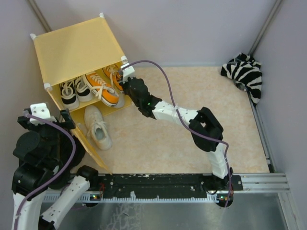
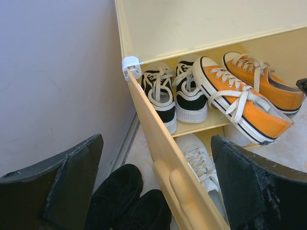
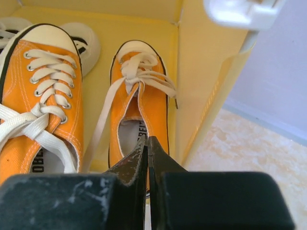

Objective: Place and organize the shoes in the shoe cabinet

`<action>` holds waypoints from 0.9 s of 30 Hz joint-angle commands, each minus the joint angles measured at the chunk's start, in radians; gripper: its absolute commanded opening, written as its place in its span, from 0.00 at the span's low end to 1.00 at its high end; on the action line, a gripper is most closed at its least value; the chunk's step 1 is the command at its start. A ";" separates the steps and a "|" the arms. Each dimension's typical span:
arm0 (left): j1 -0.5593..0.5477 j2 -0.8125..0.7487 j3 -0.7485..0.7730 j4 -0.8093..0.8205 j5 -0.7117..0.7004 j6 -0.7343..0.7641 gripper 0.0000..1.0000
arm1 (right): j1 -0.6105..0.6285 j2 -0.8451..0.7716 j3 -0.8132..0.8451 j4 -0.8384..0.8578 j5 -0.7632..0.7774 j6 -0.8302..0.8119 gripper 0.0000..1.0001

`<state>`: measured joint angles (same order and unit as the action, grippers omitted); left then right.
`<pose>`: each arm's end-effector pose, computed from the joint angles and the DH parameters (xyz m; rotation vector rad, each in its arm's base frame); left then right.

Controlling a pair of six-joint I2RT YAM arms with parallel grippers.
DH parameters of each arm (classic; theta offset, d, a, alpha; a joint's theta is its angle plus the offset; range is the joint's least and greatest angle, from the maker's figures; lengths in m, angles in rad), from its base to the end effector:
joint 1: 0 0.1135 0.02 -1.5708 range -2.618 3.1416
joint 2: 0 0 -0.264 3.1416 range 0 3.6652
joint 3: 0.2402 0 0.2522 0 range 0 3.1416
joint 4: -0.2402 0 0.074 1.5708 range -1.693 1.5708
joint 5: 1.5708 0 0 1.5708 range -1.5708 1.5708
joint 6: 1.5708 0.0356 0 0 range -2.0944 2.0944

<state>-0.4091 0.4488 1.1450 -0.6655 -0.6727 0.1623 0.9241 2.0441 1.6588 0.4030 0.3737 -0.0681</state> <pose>0.0395 0.0071 0.4343 -0.0938 1.5528 0.3220 0.3099 0.3888 0.3139 -0.4721 1.4943 0.3854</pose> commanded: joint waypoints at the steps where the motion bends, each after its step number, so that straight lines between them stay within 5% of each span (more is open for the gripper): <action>1: -0.003 -0.017 -0.003 0.015 -0.014 0.026 0.99 | -0.005 -0.028 0.012 0.047 0.023 0.018 0.06; 3: -0.003 -0.019 -0.010 0.020 -0.011 0.032 0.99 | -0.005 -0.058 -0.022 0.044 0.015 0.026 0.25; 12: -0.004 -0.022 -0.028 0.030 -0.001 0.040 0.99 | 0.018 -0.262 -0.195 0.009 -0.093 0.010 0.56; 17: -0.002 -0.020 -0.014 0.030 -0.005 0.037 0.99 | 0.020 -0.298 -0.197 -0.086 -0.235 0.030 0.60; 27: -0.003 -0.024 -0.007 0.009 -0.003 0.000 0.99 | 0.000 -0.122 -0.016 -0.169 -0.221 -0.039 0.67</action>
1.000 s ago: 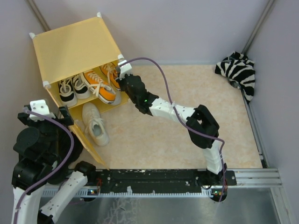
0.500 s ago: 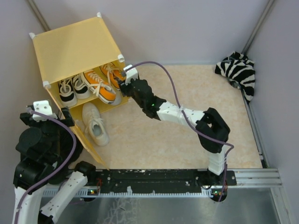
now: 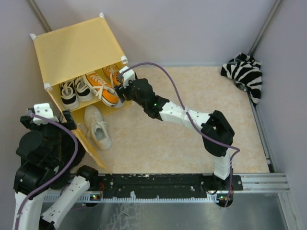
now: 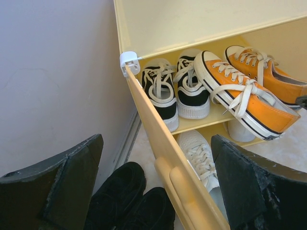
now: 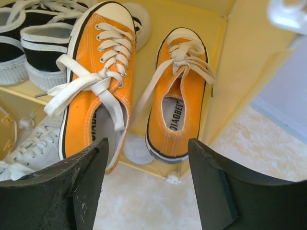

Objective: Place and organize the shoes in the shoe cabinet

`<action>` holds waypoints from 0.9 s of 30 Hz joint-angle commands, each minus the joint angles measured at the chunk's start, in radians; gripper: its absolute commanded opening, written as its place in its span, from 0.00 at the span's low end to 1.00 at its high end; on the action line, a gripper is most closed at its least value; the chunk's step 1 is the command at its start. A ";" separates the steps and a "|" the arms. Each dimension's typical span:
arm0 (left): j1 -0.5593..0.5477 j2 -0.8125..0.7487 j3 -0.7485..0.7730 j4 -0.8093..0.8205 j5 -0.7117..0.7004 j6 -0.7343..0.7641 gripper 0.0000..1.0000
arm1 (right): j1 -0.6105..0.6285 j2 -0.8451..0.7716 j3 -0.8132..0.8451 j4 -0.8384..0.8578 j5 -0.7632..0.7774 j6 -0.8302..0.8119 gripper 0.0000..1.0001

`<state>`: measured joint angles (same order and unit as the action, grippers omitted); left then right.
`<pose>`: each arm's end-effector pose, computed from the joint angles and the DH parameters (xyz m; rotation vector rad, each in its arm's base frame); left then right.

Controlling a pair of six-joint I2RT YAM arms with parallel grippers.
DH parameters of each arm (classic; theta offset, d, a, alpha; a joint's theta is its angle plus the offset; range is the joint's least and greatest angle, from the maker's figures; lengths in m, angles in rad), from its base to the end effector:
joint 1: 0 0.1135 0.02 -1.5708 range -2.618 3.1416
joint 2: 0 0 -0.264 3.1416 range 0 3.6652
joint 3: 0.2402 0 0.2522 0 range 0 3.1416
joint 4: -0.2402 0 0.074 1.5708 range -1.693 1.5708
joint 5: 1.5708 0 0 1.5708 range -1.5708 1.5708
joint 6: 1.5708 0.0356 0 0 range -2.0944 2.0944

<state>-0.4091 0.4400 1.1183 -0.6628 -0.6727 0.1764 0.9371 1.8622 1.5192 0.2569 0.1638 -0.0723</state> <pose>0.0419 0.0060 0.4279 -0.0760 1.5668 0.3391 0.2744 0.3636 0.3311 -0.7004 1.5291 0.5198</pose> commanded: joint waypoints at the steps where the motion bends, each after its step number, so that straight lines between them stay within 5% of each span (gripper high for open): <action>1: -0.003 -0.016 0.020 0.006 -0.005 -0.013 0.99 | -0.017 0.073 0.137 -0.021 -0.015 -0.034 0.68; 10: -0.005 -0.018 0.006 0.012 -0.014 -0.003 0.99 | -0.066 0.172 0.235 -0.062 -0.038 0.009 0.67; 19: -0.005 -0.019 -0.008 0.016 -0.014 -0.002 0.99 | -0.078 0.211 0.249 -0.091 -0.107 0.019 0.51; 25: -0.005 -0.021 -0.012 0.018 -0.014 -0.005 0.99 | -0.080 0.224 0.259 -0.082 -0.109 0.018 0.00; 27: -0.004 -0.024 -0.011 0.018 -0.017 -0.002 0.99 | -0.080 0.226 0.260 -0.066 -0.092 0.019 0.00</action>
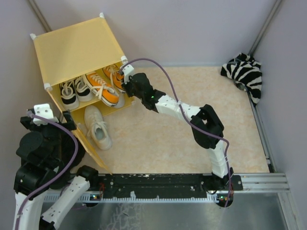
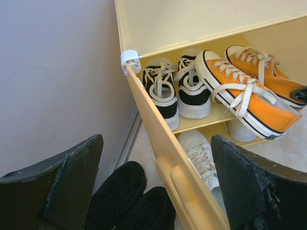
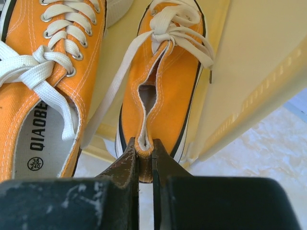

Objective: Place and organize the shoes in the shoe cabinet

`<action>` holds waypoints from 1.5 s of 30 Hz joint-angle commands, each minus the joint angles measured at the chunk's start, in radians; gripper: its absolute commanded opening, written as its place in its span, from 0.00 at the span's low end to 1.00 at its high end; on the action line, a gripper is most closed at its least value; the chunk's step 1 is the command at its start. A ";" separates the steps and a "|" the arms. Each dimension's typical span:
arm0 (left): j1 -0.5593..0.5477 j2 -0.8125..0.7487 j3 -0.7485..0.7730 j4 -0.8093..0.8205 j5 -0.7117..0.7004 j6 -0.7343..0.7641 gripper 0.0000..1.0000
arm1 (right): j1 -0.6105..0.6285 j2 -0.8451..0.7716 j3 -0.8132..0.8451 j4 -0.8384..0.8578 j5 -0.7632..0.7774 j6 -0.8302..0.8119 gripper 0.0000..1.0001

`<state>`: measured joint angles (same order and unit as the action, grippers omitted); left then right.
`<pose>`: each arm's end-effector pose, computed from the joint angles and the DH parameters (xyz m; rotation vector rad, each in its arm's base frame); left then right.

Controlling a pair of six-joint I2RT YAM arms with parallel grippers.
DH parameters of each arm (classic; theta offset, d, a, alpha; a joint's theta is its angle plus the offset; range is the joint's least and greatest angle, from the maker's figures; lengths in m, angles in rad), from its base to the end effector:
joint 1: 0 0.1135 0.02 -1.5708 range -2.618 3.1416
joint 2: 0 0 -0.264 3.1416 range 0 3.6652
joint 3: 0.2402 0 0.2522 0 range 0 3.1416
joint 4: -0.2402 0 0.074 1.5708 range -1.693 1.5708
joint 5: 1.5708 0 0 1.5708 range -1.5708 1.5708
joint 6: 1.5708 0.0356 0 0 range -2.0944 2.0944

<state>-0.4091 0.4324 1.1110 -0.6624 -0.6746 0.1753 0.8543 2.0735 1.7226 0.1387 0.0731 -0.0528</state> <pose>0.0411 0.0064 0.4262 -0.0787 1.5661 0.3394 0.3336 0.3790 0.2939 -0.7452 1.6508 0.5094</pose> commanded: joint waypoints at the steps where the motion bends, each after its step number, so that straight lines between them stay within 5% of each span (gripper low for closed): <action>1: -0.004 -0.019 -0.004 0.018 -0.017 -0.001 0.99 | 0.003 0.016 0.058 0.063 0.023 0.004 0.00; 11: -0.005 -0.021 -0.010 0.023 -0.014 0.000 0.99 | 0.032 0.029 -0.007 0.451 0.417 -0.065 0.00; 27: -0.007 -0.018 -0.018 0.031 -0.018 0.022 0.99 | 0.035 0.207 0.182 0.397 0.483 -0.156 0.00; 28: -0.006 -0.018 -0.017 0.033 -0.020 0.024 0.99 | 0.034 0.194 0.167 0.394 0.482 -0.150 0.06; 30: -0.007 -0.016 -0.017 0.037 -0.023 0.032 0.99 | 0.036 0.154 0.107 0.426 0.477 -0.139 0.41; 32: -0.006 -0.015 -0.016 0.042 -0.023 0.036 0.99 | 0.040 0.107 0.049 0.451 0.467 -0.131 0.59; 45: -0.007 0.007 -0.014 0.047 -0.045 0.039 0.99 | 0.049 -0.266 -0.205 0.292 0.289 -0.057 0.81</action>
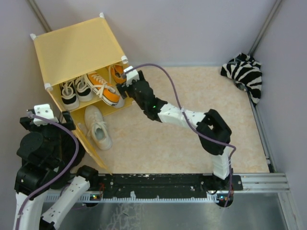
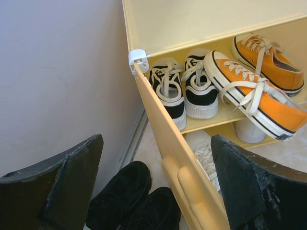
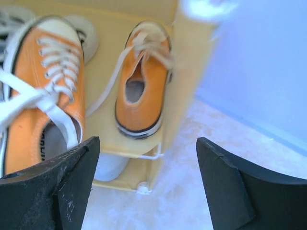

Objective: Place and organize the shoes in the shoe cabinet

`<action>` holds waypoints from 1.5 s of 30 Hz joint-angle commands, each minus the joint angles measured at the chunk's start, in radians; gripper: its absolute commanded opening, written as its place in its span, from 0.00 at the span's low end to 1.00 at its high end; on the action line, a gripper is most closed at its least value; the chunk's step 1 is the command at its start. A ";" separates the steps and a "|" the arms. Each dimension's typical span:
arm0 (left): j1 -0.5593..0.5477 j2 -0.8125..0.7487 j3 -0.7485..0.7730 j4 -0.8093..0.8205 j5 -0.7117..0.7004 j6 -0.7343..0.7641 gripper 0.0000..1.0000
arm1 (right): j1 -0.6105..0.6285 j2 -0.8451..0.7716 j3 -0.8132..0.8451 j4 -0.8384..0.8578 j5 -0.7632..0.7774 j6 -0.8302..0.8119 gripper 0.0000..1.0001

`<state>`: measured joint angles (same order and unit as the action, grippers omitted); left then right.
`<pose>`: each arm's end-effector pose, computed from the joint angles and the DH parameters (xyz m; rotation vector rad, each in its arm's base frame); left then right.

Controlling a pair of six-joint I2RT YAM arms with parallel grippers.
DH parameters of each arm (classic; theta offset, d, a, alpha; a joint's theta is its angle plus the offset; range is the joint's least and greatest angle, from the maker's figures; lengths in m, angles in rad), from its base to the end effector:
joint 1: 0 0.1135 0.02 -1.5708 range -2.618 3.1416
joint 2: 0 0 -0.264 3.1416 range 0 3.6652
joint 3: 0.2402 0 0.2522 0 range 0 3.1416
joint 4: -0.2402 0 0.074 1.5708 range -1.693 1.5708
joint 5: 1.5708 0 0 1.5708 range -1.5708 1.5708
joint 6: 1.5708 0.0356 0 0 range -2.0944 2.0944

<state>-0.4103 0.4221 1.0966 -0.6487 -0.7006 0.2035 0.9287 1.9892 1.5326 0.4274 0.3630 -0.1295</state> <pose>0.0405 0.0074 0.4241 -0.0809 1.5612 0.3769 0.2981 0.3775 0.2974 -0.5554 1.5089 0.3305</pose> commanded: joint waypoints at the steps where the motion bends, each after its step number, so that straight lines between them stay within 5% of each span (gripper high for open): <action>1: -0.005 0.021 0.001 0.036 -0.022 0.010 0.99 | -0.024 -0.202 -0.020 -0.033 -0.016 0.025 0.82; 7: -0.007 0.031 -0.008 0.055 -0.051 0.016 0.99 | -0.038 -0.307 -0.103 -0.179 -0.245 0.116 0.86; 16: -0.007 0.056 -0.034 0.074 -0.041 0.021 0.99 | -0.041 -0.266 -0.147 -0.164 -0.581 0.175 0.87; 37: -0.007 0.009 -0.055 0.068 -0.042 0.054 0.99 | -0.045 -0.022 0.023 0.008 -0.626 0.349 0.84; 45: -0.007 0.000 -0.065 0.064 -0.044 0.059 0.99 | -0.044 0.059 0.100 -0.087 -0.612 0.361 0.69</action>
<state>-0.4110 0.4397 1.0481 -0.5777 -0.7361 0.2379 0.8871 2.0224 1.5757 0.3405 -0.2573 0.2111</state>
